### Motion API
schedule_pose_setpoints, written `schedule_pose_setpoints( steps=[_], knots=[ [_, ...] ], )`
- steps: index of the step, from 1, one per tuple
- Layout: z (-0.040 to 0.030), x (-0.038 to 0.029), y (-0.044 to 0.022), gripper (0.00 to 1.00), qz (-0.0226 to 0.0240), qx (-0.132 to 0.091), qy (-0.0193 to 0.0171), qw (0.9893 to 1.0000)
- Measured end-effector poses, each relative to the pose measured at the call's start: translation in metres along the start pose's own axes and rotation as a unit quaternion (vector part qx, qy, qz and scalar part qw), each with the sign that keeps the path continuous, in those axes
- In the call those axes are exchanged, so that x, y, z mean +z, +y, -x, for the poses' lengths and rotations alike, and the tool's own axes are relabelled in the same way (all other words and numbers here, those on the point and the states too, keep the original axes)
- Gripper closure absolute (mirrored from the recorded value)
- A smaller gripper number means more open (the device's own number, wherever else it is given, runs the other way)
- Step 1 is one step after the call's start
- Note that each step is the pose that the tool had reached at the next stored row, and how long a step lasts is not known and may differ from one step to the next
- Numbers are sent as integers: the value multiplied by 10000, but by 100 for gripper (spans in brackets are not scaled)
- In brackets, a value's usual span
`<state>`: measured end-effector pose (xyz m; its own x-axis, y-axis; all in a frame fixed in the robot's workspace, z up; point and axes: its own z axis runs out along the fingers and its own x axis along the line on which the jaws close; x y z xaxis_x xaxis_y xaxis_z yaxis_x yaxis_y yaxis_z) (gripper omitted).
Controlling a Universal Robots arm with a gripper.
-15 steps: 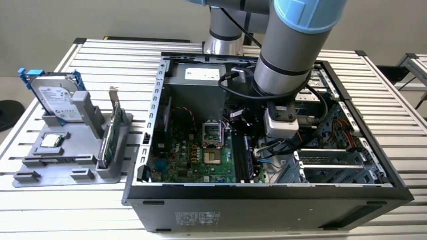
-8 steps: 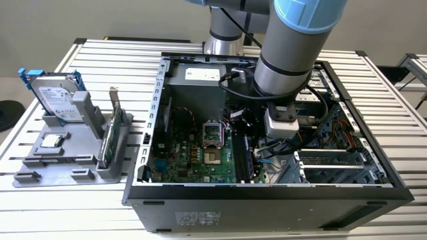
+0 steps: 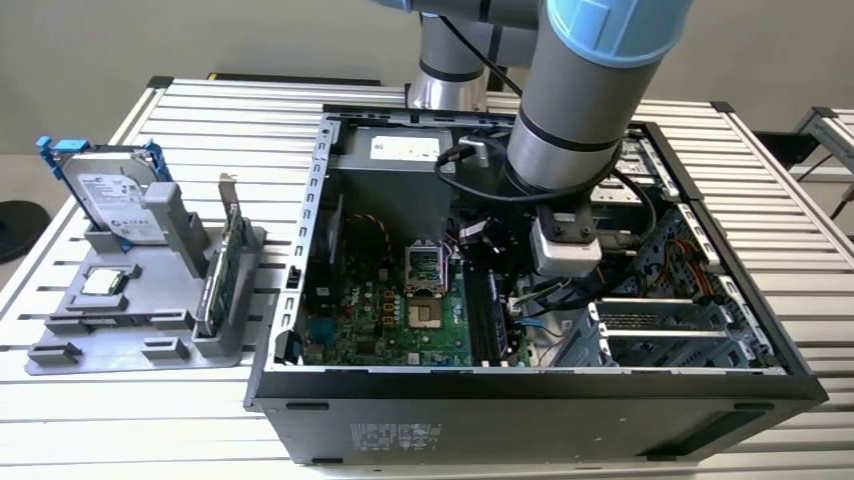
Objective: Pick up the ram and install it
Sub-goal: 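Press down the ram until it locks into place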
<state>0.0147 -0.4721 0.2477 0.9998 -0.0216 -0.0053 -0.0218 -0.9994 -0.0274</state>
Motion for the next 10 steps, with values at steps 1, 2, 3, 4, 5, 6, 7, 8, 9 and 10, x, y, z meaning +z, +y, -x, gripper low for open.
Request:
schedule_pose_setpoints(
  steps=[1,2,3,4,5,6,7,8,9,10],
  knots=[
    [2,0,0,100,1,-63,-2,10000],
    [3,0,0,100,1,-125,-3,9999],
    [5,0,0,100,1,-192,-6,9998],
    [5,0,0,100,2,-258,-7,9997],
    [5,0,0,100,2,-327,-9,9995],
    [6,1,0,100,2,-395,-11,9992],
    [6,1,0,100,2,-458,-13,9990],
    [7,2,0,100,3,-522,-14,9986],
    [7,2,0,100,3,-586,-16,9983],
    [7,3,0,100,4,-652,-18,9979]
  ],
)
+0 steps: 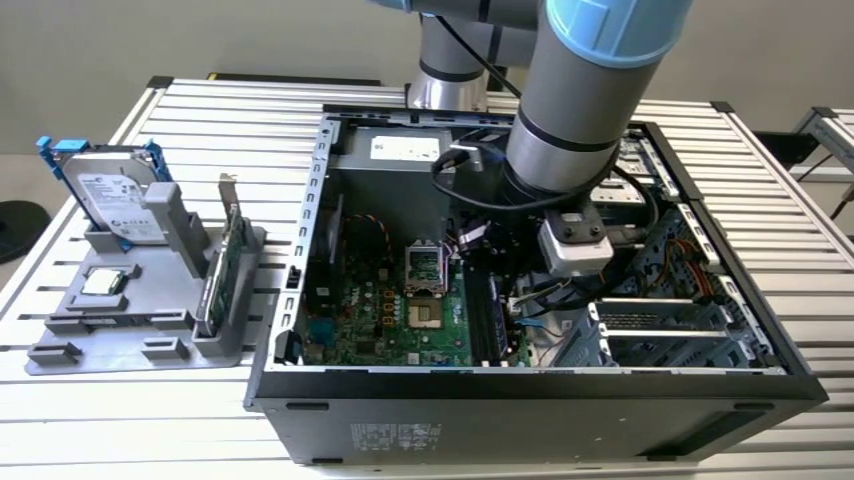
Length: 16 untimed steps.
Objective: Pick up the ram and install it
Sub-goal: 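Press down the ram until it locks into place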
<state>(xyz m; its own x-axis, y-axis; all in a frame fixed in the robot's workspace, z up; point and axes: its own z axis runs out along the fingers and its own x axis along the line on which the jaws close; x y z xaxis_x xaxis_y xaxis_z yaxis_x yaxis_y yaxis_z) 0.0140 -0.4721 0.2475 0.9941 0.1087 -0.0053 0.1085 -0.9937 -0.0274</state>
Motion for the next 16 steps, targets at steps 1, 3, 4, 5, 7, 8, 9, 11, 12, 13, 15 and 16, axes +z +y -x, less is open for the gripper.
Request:
schedule_pose_setpoints(
  steps=[1,3,4,5,7,8,9,11,12,13,15,16],
  knots=[
    [0,1,0,100,0,-61,-2,10000],
    [1,4,0,100,1,-192,-5,9998],
    [1,6,0,100,1,-254,-7,9997],
    [0,7,0,100,2,-317,-9,9995],
    [1,10,0,100,2,-447,-12,9990],
    [1,11,0,100,3,-512,-14,9987],
    [1,12,0,100,3,-577,-16,9983],
    [2,14,0,100,4,-719,-20,9974],
    [2,14,0,100,4,-788,-22,9969],
    [2,15,0,100,4,-853,-23,9964],
    [3,15,0,100,5,-983,-27,9951],
    [3,15,0,100,6,-1053,-29,9944]
  ],
)
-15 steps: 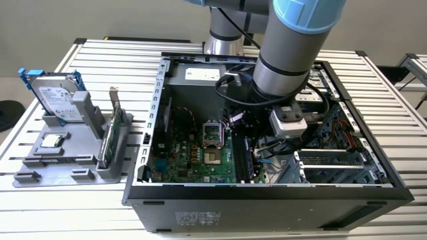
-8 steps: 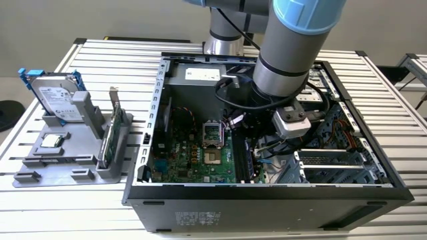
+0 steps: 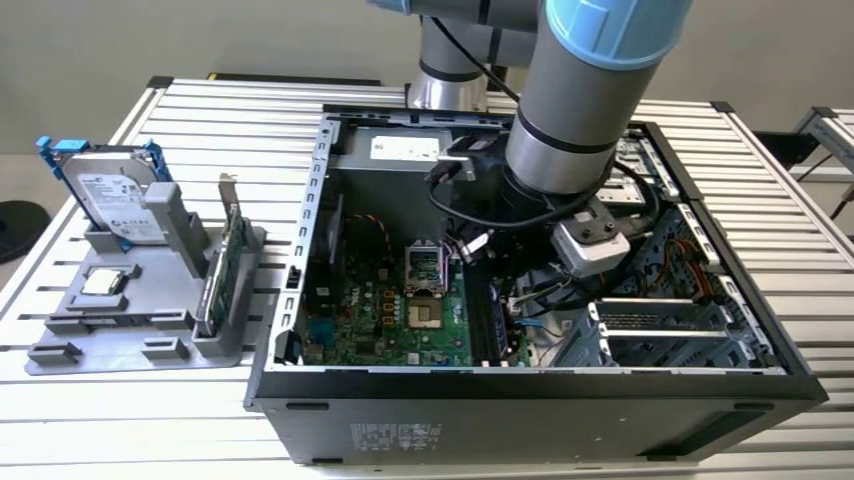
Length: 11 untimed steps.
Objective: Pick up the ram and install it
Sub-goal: 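Press down the ram until it locks into place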
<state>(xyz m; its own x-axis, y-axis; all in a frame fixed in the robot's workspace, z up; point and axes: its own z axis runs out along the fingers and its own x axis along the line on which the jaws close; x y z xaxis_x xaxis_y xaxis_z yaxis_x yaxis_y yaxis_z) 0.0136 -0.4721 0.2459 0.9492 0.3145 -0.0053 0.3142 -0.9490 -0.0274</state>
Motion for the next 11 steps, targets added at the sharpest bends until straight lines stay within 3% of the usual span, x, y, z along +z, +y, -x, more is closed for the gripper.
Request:
schedule_pose_setpoints(
  steps=[5,11],
  knots=[
    [1,0,0,100,2,-358,-10,9994],
    [2,0,0,100,4,-723,-20,9974]
  ],
)
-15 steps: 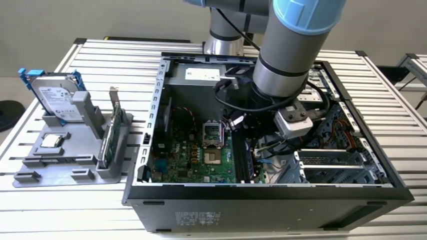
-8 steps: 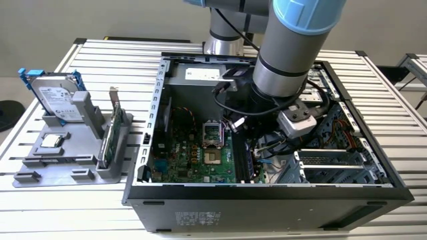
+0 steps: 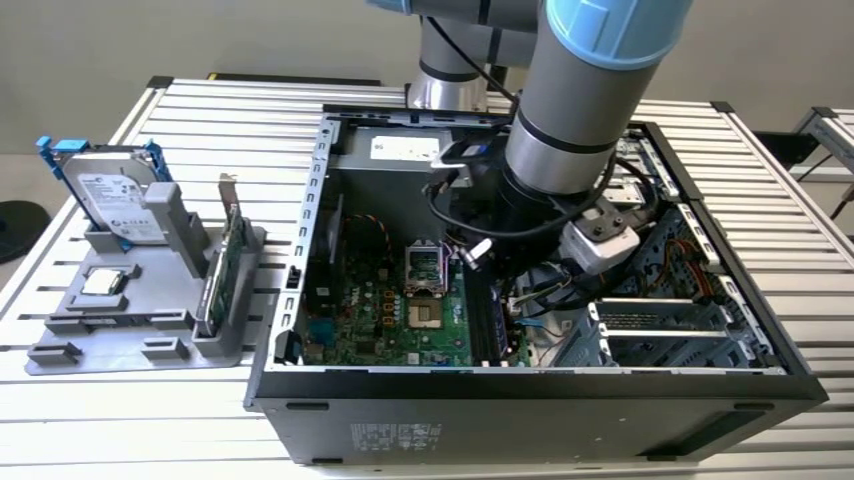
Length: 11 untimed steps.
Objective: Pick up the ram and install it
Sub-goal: 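Press down the ram until it locks into place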
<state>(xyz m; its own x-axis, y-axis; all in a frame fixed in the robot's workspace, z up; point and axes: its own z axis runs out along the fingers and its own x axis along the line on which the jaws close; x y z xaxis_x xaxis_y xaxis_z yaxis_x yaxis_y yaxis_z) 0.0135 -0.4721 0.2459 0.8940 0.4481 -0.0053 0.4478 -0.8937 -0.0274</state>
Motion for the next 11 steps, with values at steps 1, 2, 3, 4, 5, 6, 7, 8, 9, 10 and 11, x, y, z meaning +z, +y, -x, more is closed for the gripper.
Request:
schedule_pose_setpoints(
  steps=[1,2,3,4,5,6,7,8,9,10,11],
  knots=[
    [0,0,0,100,0,-76,-2,10000],
    [0,0,0,100,1,-159,-4,9999],
    [0,0,0,100,1,-244,-7,9997],
    [0,0,0,100,2,-320,-9,9995],
    [0,0,0,100,2,-399,-11,9992],
    [0,0,0,100,2,-468,-13,9989],
    [0,0,0,100,3,-544,-15,9985],
    [0,0,0,100,3,-623,-17,9981],
    [0,0,0,100,4,-703,-19,9975],
    [0,0,0,100,4,-787,-22,9969],
    [0,0,0,100,4,-876,-24,9962]
  ],
)
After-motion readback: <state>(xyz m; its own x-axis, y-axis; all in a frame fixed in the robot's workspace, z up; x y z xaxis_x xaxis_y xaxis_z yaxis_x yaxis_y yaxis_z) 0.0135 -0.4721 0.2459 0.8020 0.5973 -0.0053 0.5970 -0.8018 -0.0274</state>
